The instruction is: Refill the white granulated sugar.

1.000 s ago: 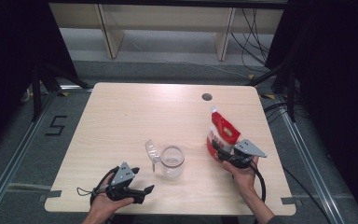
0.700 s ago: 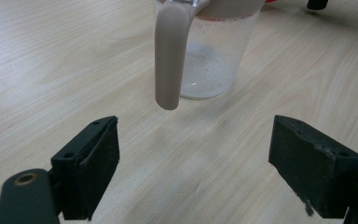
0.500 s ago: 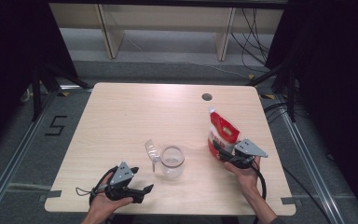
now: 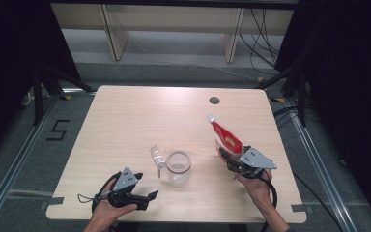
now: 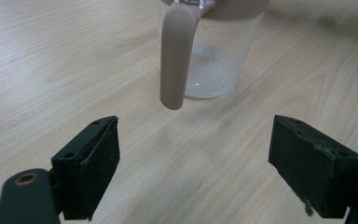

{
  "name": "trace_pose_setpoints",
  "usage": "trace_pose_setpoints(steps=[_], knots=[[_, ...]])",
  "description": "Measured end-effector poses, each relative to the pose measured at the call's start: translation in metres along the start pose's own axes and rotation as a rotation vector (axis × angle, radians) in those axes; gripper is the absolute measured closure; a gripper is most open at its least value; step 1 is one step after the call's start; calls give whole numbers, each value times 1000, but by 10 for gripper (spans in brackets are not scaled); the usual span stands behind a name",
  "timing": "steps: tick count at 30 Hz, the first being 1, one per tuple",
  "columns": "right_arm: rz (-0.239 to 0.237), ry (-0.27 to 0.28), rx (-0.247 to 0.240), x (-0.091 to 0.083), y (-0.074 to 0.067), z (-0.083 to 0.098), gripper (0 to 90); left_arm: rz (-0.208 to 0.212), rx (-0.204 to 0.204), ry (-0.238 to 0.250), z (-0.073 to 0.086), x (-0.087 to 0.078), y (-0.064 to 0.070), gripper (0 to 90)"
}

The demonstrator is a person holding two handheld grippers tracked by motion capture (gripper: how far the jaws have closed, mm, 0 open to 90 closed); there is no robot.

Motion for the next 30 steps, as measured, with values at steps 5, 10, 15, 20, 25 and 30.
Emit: trace_pose_setpoints(steps=[5,10,15,20,25,30], knots=[[-5,-20,-81,-1,-8,-7,519,4,-7,2,0,0,0,157],[-8,-43,-144,-2,-14,-13,520,4,-15,9,0,0,0,157],[3,-59,-271,-6,-21,-22,521,-1,-36,12,1,-2,-1,157],[1,-81,-326,-9,-28,-26,522,-1,-32,9,2,-3,-3,156],[-12,-120,-433,-8,-35,-29,524,-13,-20,-7,2,-3,-4,155],[-26,-149,-498,-7,-39,-30,525,-8,-46,-1,2,-3,-3,155]])
Point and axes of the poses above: each handheld gripper's, and its own axes: x roughly forward along the jaws, z roughly out of its underside, y roughly to its right, the point moved 1 cm from there along x, roughly forward along the jaws, and after that the axes turned 11 degrees about -z, right-handed, at the moved point
